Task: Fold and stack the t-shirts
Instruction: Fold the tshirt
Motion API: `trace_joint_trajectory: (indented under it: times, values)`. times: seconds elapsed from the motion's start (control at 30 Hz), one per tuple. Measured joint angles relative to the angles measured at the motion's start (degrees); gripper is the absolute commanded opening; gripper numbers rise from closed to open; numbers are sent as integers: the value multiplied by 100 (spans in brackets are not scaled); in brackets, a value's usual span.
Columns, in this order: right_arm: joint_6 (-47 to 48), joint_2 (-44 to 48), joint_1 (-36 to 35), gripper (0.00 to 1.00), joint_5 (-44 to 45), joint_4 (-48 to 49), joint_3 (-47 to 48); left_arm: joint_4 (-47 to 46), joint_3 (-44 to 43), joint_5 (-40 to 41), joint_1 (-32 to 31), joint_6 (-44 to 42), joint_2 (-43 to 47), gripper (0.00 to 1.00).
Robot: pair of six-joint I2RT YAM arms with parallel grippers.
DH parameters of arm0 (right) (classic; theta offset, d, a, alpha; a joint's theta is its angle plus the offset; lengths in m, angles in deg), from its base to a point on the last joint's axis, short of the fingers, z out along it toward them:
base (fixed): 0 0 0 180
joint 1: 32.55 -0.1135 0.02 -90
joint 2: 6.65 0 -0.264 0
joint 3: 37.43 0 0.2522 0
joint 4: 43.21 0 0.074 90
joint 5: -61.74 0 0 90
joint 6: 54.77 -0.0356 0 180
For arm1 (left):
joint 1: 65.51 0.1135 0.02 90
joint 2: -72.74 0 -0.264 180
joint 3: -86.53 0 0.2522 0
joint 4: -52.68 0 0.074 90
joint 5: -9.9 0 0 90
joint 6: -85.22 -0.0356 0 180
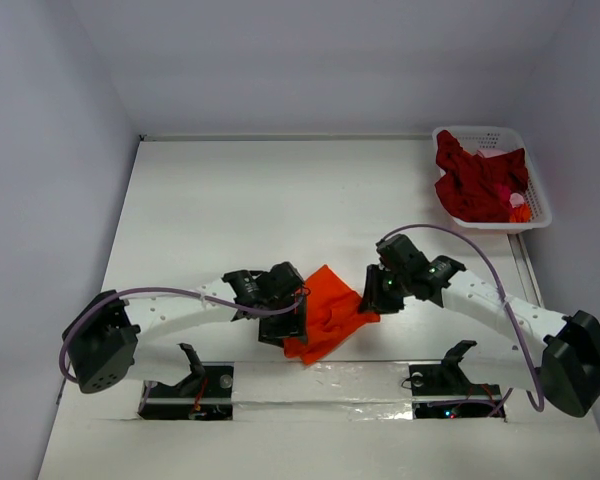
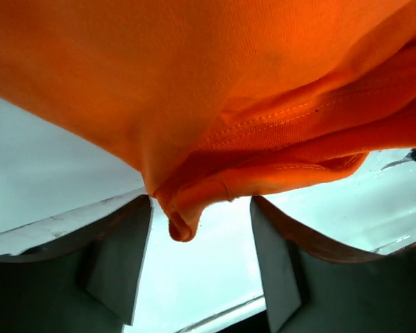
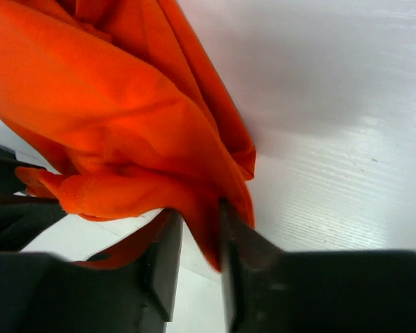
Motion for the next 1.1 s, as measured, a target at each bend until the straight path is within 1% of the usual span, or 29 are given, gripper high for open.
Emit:
trace_joint_trajectory:
  times: [0.03, 0.07, 0.13, 0.27, 0.3, 0.33, 0.37, 0.4, 0.43, 0.47, 0.5, 0.53, 0.57, 0.6, 0.67, 0.8, 0.93, 1.1]
  values:
    - [4, 0, 0, 58, -11, -2, 0, 9, 0, 0, -7, 13, -4, 62]
    - [-17, 0, 0, 61, -9, 0, 0, 26, 0, 4, -26, 7, -13, 62]
    - [7, 0, 0, 64, -11, 0, 0, 70, 0, 17, -48, 7, -33, 62]
    - [0, 15, 0, 63, 39, -22, 0, 352, -59, 116, -74, 26, -13, 57]
    - [0, 39, 0, 60, 79, -48, 2, 481, -138, 164, -74, 39, 20, 54]
    - [2, 81, 0, 50, 120, -81, 4, 612, -245, 219, -74, 52, 70, 52]
    - [11, 133, 0, 45, 155, -118, 13, 767, -402, 293, -74, 61, 131, 51]
    - [-9, 197, 0, 39, 205, -162, 31, 876, -577, 363, -74, 74, 201, 46]
    - [-11, 282, 0, 25, 247, -227, 70, 968, -750, 442, -74, 96, 269, 41]
    - [9, 358, 0, 19, 280, -275, 118, 1106, -970, 564, -74, 116, 323, 36]
    - [-13, 426, 0, 15, 330, -339, 197, 1158, -1150, 658, -74, 138, 369, 28]
    - [-17, 479, 0, 4, 387, -402, 304, 1204, -1327, 791, -74, 168, 424, 22]
    - [4, 511, 0, 0, 431, -426, 404, 1215, -1451, 907, -74, 201, 470, 16]
    - [4, 527, 0, 0, 483, -442, 527, 1209, -1537, 1032, -74, 232, 522, 6]
    - [42, 498, 0, 0, 557, -455, 754, 1189, -1567, 1220, -74, 262, 581, 0]
    - [264, 103, 0, 0, 533, -385, 1145, 927, -1335, 1456, -74, 321, 402, 0]
    - [509, -846, -4, 0, 332, -127, 1423, 535, -1073, 1587, -74, 299, -190, 0]
    - [675, -1749, -131, 0, 98, 127, 1613, 127, -1071, 1722, -74, 190, -876, 0]
